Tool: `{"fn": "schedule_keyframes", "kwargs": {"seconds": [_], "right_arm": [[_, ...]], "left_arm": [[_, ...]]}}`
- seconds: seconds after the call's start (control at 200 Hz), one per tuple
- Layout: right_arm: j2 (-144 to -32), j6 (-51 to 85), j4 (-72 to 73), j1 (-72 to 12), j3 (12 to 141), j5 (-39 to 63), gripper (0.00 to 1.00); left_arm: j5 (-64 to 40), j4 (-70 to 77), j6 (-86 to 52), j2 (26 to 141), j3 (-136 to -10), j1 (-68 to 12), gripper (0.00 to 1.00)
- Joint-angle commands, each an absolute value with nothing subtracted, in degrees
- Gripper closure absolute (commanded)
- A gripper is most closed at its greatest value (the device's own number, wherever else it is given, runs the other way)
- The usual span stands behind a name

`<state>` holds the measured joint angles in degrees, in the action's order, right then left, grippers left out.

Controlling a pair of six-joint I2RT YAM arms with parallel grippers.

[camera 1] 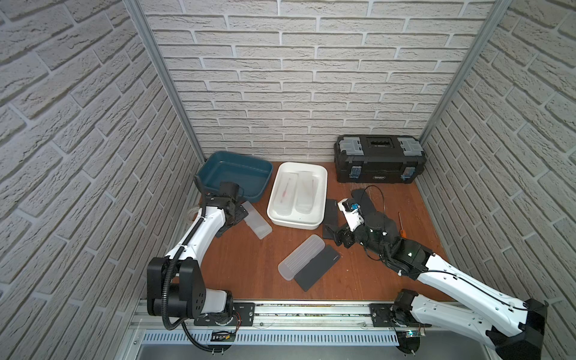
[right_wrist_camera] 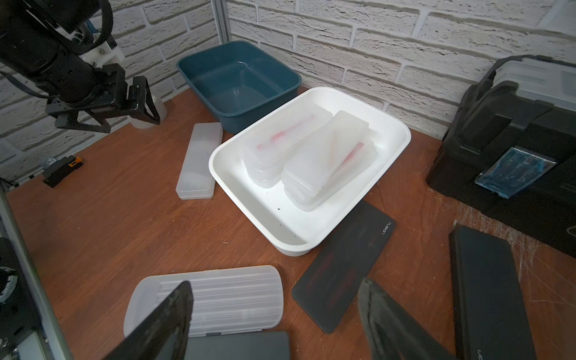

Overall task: Place the pencil cases by color into the storage box
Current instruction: Pick up the pencil case from the center of the board.

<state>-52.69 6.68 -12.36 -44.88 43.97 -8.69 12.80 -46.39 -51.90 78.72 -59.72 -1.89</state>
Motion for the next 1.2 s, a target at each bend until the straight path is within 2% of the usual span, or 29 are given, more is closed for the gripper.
{"fn": "schedule_keyframes", "kwargs": {"seconds": [0.0,0.11,0.235,0.48,0.71,1.195], "right_arm": [[-51.3,6.4,-7.4,-45.6,42.6,-6.8,0.16],[-50.5,6.0,-5.5,-45.7,41.0,-7.2,0.16],[-52.0,5.5,-6.0,-45.7,41.6,-7.6,0.16],[-52.5,6.2,-5.3,-45.7,40.9,-6.0,0.16],[-53.2,6.4,-4.4,-45.7,40.6,-4.3,0.16],[-52.4,4.9,-2.7,-47.6,39.0,-2.3,0.16]], "left_arm": [[11.8,-47.0,-43.8,79.9,-62.3,2.8,0.02],[11.9,-46.2,-40.8,81.9,-63.9,4.4,0.02],[10.1,-43.5,-44.0,83.9,-63.8,3.1,0.02],[9.6,-44.0,-53.5,89.0,-66.9,-6.7,0.02],[10.8,-39.6,-59.1,90.3,-64.1,-15.5,0.02],[10.7,-35.1,-59.1,95.1,-62.5,-17.3,0.02]]}}
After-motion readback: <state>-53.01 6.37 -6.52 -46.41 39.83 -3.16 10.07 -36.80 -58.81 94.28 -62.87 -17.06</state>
